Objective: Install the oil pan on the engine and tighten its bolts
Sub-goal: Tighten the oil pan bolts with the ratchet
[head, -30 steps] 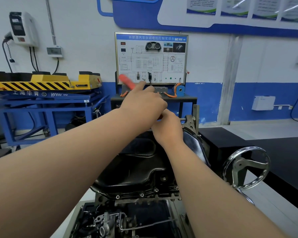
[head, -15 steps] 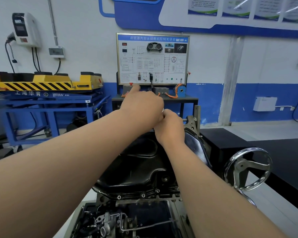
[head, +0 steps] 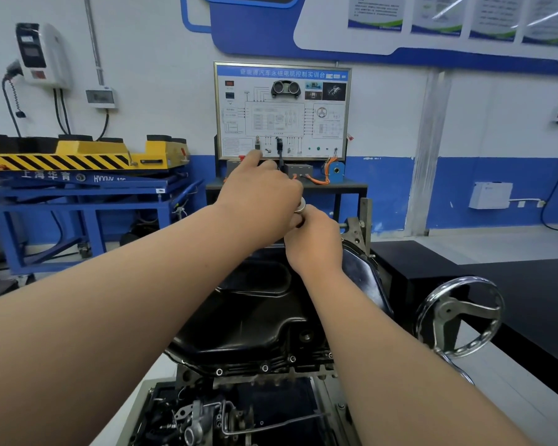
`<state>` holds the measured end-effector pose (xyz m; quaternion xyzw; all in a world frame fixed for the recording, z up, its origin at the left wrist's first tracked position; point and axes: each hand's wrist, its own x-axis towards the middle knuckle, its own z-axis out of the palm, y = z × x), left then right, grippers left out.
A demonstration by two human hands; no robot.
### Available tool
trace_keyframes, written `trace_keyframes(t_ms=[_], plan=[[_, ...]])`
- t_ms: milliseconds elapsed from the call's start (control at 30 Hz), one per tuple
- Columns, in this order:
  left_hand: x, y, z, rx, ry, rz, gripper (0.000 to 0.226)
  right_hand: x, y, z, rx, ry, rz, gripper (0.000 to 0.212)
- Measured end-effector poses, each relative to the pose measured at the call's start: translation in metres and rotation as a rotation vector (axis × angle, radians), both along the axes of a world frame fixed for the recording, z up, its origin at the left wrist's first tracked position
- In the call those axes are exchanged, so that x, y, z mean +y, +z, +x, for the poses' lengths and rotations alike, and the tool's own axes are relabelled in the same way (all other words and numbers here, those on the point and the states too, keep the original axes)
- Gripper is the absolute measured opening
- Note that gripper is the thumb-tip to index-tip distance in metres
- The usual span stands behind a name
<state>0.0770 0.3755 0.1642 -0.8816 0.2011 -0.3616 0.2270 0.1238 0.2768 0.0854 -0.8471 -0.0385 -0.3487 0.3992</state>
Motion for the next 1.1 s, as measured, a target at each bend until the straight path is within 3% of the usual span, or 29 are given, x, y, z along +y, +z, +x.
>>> trace_keyframes(t_ms=[100,267,367,567,700,933,1100], plan=[[-0.004,-0.001,0.000,0.045,0.064,-0.054,0.036,-0.001,0.000,0.001,0.033,-0.013,-0.074,0.021],[-0.005,0.001,0.005,-0.017,-0.055,0.039,0.008,-0.001,0.000,-0.001,-0.020,0.037,-0.052,0.018],[-0.002,-0.003,0.010,-0.024,-0.094,0.082,0.019,-0.001,-0.001,-0.004,-0.029,0.052,-0.109,0.022],[-0.001,-0.011,0.018,0.114,-0.035,-0.278,0.033,0.003,0.001,-0.006,-0.037,0.018,-0.237,0.008],[0.003,-0.015,0.013,0.028,0.066,-0.417,0.041,0.004,0.001,-0.003,-0.010,-0.054,-0.265,0.013],[-0.003,-0.016,0.009,0.029,0.035,-0.370,0.042,0.002,0.002,-0.004,0.023,-0.066,-0.198,0.005],[-0.006,-0.015,0.009,0.033,-0.006,-0.343,0.040,-0.002,0.002,-0.004,0.001,0.011,-0.154,0.013]])
